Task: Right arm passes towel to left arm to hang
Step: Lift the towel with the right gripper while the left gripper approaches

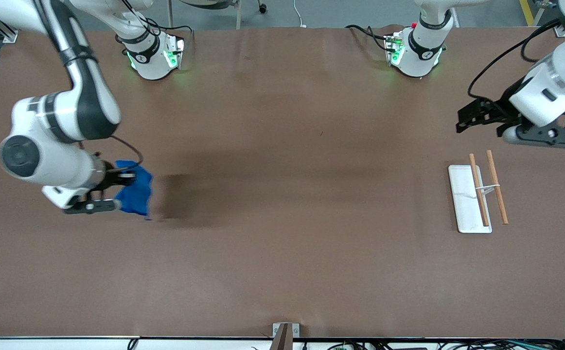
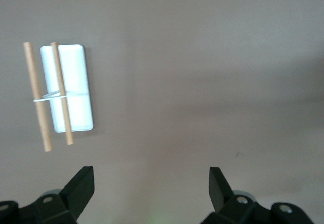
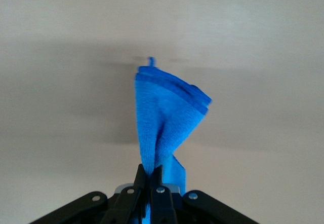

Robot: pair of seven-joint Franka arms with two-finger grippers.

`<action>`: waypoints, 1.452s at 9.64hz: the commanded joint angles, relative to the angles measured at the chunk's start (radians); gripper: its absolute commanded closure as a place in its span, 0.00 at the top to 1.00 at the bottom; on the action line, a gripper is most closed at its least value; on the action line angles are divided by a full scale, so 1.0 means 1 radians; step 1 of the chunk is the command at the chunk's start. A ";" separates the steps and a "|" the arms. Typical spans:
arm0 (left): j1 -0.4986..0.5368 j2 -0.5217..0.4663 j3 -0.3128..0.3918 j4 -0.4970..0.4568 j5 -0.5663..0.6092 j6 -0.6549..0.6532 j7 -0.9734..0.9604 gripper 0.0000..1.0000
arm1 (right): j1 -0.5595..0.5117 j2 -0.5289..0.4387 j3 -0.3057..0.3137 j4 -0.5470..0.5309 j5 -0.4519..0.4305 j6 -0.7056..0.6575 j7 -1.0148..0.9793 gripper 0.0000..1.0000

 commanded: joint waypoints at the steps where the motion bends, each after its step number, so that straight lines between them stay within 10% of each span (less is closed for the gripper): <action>1: -0.028 0.067 -0.025 -0.031 -0.043 0.044 -0.008 1.00 | -0.013 0.015 0.101 0.017 0.109 0.080 0.027 0.00; 8: 0.003 0.327 -0.023 -0.138 -0.830 0.192 0.269 1.00 | 0.018 0.043 0.394 0.015 0.669 0.468 0.228 0.00; 14: 0.023 0.495 -0.028 -0.336 -1.337 0.094 0.754 1.00 | 0.065 0.122 0.529 0.079 0.970 0.727 0.228 0.00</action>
